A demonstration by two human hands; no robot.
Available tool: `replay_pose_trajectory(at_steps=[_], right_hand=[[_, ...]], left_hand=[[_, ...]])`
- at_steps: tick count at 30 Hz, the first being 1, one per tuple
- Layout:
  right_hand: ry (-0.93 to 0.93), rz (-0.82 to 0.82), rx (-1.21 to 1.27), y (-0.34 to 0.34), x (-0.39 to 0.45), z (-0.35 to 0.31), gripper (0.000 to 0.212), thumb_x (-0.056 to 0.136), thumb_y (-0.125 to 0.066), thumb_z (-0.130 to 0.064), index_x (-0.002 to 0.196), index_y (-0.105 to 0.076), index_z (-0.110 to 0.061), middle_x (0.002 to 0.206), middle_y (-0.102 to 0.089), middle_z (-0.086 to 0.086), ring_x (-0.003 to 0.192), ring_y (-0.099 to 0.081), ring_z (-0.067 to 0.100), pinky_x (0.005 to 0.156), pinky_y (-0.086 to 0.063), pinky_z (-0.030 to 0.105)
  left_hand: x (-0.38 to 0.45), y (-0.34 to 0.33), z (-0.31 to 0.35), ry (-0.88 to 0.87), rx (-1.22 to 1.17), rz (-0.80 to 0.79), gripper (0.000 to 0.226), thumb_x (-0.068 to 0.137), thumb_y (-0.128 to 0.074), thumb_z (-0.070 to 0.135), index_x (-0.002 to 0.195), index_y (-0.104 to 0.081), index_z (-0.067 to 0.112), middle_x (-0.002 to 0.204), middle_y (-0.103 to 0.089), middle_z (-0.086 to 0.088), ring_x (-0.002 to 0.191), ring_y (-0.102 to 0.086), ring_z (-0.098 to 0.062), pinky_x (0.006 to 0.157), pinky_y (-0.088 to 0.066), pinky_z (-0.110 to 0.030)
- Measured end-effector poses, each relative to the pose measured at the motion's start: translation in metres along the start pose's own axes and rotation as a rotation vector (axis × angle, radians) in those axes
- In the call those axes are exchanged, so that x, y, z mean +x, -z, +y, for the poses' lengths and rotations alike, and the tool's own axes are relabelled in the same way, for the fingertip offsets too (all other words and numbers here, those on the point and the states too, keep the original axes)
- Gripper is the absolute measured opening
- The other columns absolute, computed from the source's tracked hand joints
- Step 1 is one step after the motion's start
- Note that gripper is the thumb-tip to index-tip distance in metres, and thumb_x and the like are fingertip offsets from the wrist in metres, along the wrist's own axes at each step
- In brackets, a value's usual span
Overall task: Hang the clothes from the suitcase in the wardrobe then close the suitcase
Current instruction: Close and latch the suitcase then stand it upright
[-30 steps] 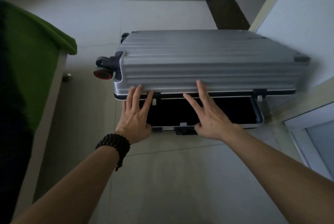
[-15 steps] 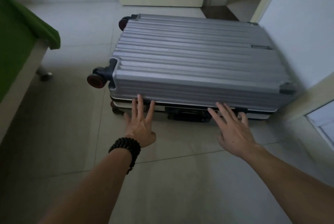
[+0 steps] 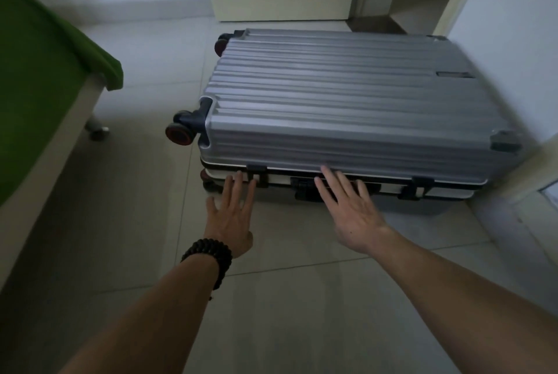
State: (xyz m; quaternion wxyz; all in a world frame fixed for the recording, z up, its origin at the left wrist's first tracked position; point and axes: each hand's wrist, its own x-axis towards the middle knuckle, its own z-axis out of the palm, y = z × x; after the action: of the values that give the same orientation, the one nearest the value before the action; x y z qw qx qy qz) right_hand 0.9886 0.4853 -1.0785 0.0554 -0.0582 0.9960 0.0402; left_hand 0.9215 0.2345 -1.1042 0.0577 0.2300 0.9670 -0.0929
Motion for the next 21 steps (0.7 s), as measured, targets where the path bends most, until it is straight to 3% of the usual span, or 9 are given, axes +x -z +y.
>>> replay_pose_trajectory(at_steps=[4, 8, 12, 21], right_hand=[[0.068, -0.028, -0.07, -0.007, -0.003, 0.006, 0.099, 0.079, -0.051, -0.001, 0.153, 0.011, -0.022, 0.158, 0.028, 0.0, 0.147, 0.016, 0.031, 0.114, -0.011, 0.059], [-0.029, -0.015, -0.055, -0.009, 0.005, -0.007, 0.098, 0.078, -0.054, -0.01, 0.153, 0.008, -0.019, 0.158, 0.02, 0.0, 0.144, 0.011, 0.034, 0.107, -0.02, 0.062], [-0.1, -0.006, -0.015, -0.009, 0.013, -0.022, 0.092, 0.081, -0.054, -0.016, 0.153, 0.003, -0.017, 0.155, 0.015, 0.005, 0.139, 0.01, 0.038, 0.108, -0.021, 0.06], [-0.074, -0.006, -0.073, -0.009, 0.022, -0.015, 0.091, 0.084, -0.055, -0.019, 0.153, 0.004, -0.023, 0.157, 0.015, 0.005, 0.143, 0.006, 0.039, 0.109, -0.016, 0.059]], left_hand=[[0.001, -0.007, -0.005, -0.015, -0.006, 0.01, 0.113, 0.075, -0.057, 0.032, 0.148, 0.028, 0.021, 0.155, 0.031, -0.015, 0.148, 0.012, -0.035, 0.108, -0.024, -0.06], [0.002, -0.009, -0.005, -0.02, -0.001, 0.032, 0.113, 0.076, -0.058, 0.03, 0.147, 0.03, 0.023, 0.155, 0.032, -0.015, 0.148, 0.011, -0.035, 0.106, -0.026, -0.059], [0.004, -0.012, 0.001, 0.032, 0.03, 0.029, 0.109, 0.08, -0.057, 0.033, 0.148, 0.027, 0.023, 0.155, 0.031, -0.016, 0.147, 0.004, -0.038, 0.105, -0.027, -0.058], [0.021, -0.018, 0.013, 0.137, 0.052, -0.047, 0.11, 0.084, -0.053, 0.042, 0.14, 0.039, 0.022, 0.153, -0.016, -0.012, 0.127, -0.031, -0.033, 0.096, -0.036, -0.05]])
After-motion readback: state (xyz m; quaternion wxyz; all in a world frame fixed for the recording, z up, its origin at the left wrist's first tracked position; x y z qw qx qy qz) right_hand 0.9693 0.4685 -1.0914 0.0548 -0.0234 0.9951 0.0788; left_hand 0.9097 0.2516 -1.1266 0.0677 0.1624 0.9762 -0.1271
